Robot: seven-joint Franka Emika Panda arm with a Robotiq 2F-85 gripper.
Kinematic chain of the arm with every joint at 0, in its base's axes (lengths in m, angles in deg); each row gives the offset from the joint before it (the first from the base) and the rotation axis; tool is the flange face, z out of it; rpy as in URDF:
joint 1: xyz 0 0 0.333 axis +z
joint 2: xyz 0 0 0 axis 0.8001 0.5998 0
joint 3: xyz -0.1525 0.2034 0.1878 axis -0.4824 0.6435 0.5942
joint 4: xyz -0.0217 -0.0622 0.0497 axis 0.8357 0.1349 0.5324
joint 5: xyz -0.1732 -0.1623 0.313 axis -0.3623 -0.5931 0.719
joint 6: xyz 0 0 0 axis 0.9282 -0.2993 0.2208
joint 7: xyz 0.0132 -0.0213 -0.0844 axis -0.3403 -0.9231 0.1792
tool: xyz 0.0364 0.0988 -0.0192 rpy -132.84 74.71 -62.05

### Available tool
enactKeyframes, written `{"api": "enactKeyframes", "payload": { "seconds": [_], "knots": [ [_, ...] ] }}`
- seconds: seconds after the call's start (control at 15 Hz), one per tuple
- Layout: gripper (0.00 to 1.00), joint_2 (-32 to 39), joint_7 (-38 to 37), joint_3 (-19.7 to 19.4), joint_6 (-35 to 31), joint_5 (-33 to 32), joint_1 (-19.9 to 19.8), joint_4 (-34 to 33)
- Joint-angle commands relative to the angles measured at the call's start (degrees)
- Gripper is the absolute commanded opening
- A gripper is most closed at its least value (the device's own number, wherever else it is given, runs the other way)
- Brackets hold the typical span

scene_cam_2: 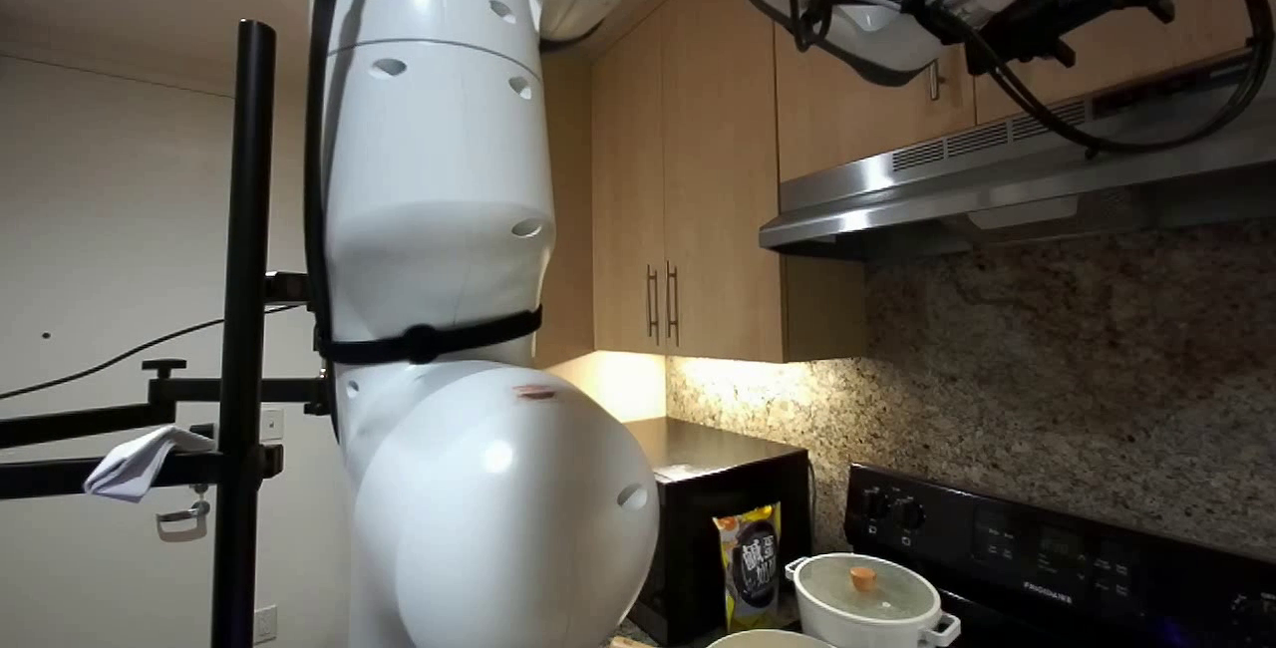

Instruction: Switch off the stove light

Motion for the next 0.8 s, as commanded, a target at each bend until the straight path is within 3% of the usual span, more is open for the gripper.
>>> {"api": "enactKeyframes", "payload": {
  "seconds": [0.0, 0.33, 0.47, 0.73],
  "knots": [
    [1.0, -8.09, -7.57, 2.77, 2.36, -6.09, -0.43, 9.59],
    [1.0, -18.24, -10.19, 5.79, 8.88, -7.74, -0.14, 19.23],
    [1.0, -22.49, -7.89, 8.1, 12.75, -4.77, -1.95, 22.52],
    [1.0, -29.22, -8.13, 9.04, 20.35, -1.09, -1.82, 28.1]
  ]
}}
